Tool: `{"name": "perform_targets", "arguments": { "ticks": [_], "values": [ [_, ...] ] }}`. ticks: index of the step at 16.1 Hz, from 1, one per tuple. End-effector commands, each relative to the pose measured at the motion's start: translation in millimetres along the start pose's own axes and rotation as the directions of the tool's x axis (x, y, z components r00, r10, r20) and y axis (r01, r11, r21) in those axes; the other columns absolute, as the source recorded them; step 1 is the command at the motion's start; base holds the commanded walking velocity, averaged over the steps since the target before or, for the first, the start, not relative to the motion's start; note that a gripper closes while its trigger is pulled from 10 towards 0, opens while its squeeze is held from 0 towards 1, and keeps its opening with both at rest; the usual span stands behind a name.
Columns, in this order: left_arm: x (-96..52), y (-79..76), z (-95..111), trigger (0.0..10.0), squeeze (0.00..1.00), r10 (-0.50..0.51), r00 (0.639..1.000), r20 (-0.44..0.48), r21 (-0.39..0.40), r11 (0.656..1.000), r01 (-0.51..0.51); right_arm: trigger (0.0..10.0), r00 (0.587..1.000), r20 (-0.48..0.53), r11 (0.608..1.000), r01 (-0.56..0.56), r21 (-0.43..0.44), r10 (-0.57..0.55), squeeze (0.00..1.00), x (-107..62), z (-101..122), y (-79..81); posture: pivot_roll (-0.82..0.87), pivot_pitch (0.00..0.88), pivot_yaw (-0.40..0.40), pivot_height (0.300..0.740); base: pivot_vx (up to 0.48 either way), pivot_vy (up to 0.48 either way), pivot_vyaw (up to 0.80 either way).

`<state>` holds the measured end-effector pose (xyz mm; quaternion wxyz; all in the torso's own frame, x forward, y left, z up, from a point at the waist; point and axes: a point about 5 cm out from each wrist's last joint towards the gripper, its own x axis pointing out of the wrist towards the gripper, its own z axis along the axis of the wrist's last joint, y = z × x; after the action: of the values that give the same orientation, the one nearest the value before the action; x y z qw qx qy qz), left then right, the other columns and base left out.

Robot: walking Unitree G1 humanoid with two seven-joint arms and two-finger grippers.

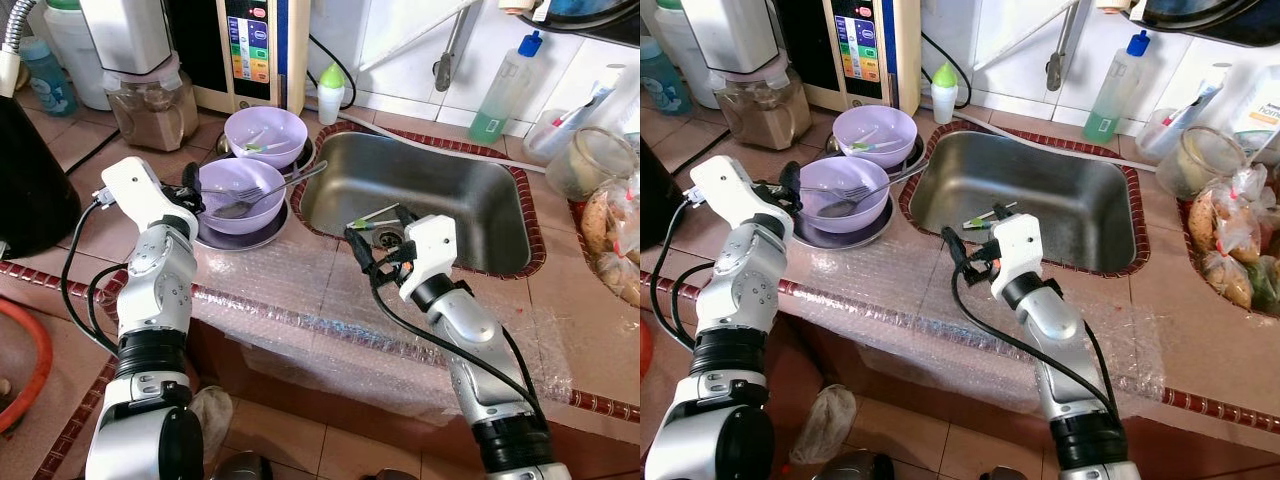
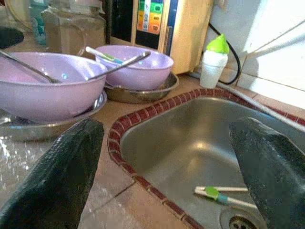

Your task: Kitchen organization

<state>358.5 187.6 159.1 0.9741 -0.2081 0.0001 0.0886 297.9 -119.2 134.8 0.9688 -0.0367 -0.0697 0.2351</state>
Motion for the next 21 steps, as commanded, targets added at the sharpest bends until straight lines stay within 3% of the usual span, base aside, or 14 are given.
{"name": "perform_targets", "arguments": {
  "ticks": [1,4,8,16,20,21],
  "values": [
    [-1.6,-2.3,1.1,0.0,0.00,-0.016,1.000,0.000,-0.002,1.000,0.016,10.0,1.000,0.008,1.000,-0.007,-0.010,0.007,0.00,2.0,3.7,-0.5,-0.01,0.000,-0.013,0.740,0.000,0.000,0.00],
    [-6.8,2.6,-0.9,0.0,0.00,-0.009,1.000,-0.016,-0.003,1.000,0.009,10.0,0.999,0.022,1.000,-0.026,-0.010,0.026,0.00,8.5,5.4,5.3,0.00,0.000,-0.007,0.740,0.000,0.000,0.00],
    [-25.6,11.4,9.7,0.0,0.00,0.005,1.000,0.014,0.026,1.000,-0.006,10.0,0.995,0.049,0.996,-0.090,0.018,0.089,0.00,21.9,10.2,19.4,0.05,0.020,0.005,0.740,0.000,0.000,0.00],
    [-77.5,31.0,19.2,0.0,0.00,0.008,1.000,-0.025,0.055,0.998,-0.007,10.0,0.990,0.033,0.989,-0.137,0.063,0.135,0.00,6.5,-1.5,42.0,0.11,0.058,0.019,0.740,0.000,0.000,0.00],
    [-79.2,32.2,-1.9,0.0,0.00,-0.007,0.997,-0.080,0.061,0.998,0.012,10.0,0.993,0.014,0.991,-0.116,0.069,0.115,0.00,2.2,-8.5,41.7,0.09,0.059,0.022,0.740,0.000,0.000,0.00],
    [-74.7,28.1,-3.6,0.0,0.00,-0.022,0.997,-0.079,0.051,0.998,0.026,10.0,0.996,0.013,0.995,-0.086,0.058,0.086,0.00,2.9,-6.6,35.4,0.08,0.055,0.017,0.740,0.000,0.000,0.00]
  ]
}}
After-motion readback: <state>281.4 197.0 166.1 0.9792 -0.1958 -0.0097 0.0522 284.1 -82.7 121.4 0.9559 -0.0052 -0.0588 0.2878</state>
